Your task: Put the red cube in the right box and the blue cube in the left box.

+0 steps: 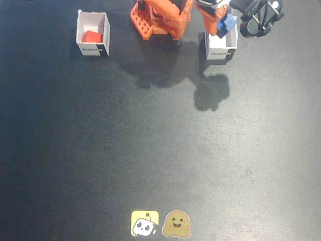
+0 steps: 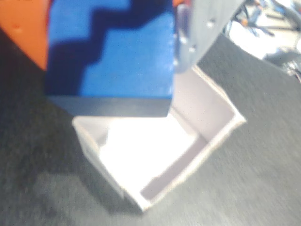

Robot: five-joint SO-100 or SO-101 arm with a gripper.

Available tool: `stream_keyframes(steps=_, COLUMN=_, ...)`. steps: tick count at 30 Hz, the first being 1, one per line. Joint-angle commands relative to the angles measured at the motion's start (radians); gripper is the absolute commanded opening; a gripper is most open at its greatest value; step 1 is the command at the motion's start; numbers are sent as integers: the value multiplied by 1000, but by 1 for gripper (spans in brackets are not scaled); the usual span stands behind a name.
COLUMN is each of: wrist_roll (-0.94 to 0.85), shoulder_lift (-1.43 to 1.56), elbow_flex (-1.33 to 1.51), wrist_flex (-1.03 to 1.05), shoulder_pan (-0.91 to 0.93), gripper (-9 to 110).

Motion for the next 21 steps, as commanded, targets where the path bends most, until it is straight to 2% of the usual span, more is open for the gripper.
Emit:
stream_keyframes(steps=1, wrist_roll=-12, shoulder_lift=28, elbow_flex=8, wrist_flex=-2, shoulder_pan=-5, gripper=13)
stream_keyframes(steps=9, wrist_roll=-21, shoulder_lift=26, elbow_flex=89, wrist_flex=-123, shoulder_pan=-5, gripper=13)
stream_keyframes(steps=21, wrist_roll=-29, shoulder_lift=23, elbow_flex=129, wrist_flex=-181, shoulder_pan=0, gripper=14)
